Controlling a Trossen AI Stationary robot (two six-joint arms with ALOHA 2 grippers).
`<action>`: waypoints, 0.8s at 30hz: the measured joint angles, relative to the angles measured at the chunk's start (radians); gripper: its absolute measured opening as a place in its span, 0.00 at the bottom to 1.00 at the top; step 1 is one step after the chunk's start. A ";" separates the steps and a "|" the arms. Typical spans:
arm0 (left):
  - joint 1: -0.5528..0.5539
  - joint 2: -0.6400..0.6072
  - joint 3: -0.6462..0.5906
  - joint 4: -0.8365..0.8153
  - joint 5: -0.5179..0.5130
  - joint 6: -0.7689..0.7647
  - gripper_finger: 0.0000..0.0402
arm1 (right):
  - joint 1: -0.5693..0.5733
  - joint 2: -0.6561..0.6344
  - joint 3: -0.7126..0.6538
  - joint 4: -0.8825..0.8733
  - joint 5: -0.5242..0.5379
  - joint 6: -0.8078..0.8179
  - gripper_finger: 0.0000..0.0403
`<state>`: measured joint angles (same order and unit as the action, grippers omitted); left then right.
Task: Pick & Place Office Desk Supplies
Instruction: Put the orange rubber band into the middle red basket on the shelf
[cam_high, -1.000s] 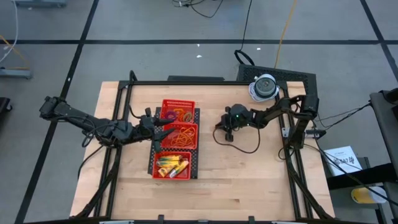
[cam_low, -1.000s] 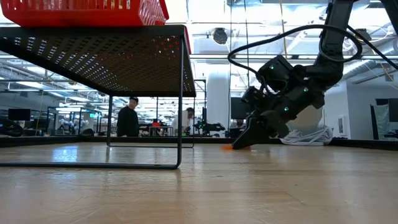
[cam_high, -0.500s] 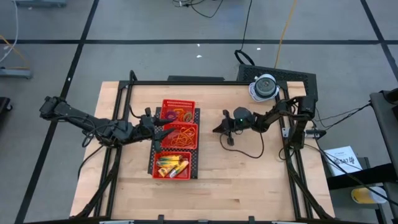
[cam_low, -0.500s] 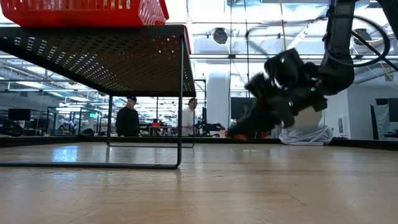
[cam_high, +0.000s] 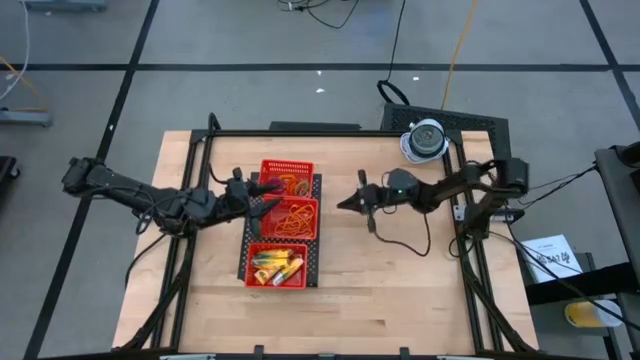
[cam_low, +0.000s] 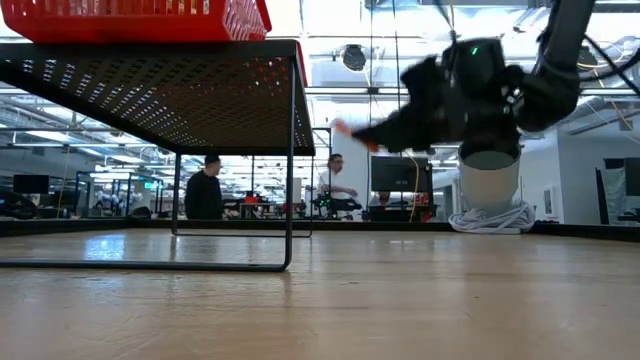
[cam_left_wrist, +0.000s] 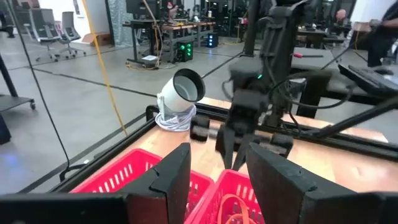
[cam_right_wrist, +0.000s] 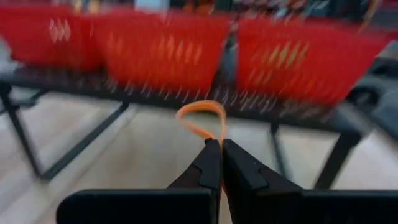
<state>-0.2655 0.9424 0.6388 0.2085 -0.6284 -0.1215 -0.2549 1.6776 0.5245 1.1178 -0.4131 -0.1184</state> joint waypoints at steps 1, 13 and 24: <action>0.005 0.000 0.000 0.003 0.000 -0.009 0.41 | 0.004 -0.029 0.000 0.000 0.016 -0.001 0.00; 0.023 0.156 0.023 0.220 0.132 0.006 0.41 | 0.101 -0.285 0.001 -0.007 0.054 -0.066 0.00; 0.023 0.443 0.231 0.219 0.191 0.392 0.41 | 0.219 -0.289 0.057 0.012 0.181 -0.056 0.00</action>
<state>-0.2424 1.3853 0.8701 0.4271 -0.4377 0.2703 -0.0364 1.3884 0.5814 1.1298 -0.2321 -0.1740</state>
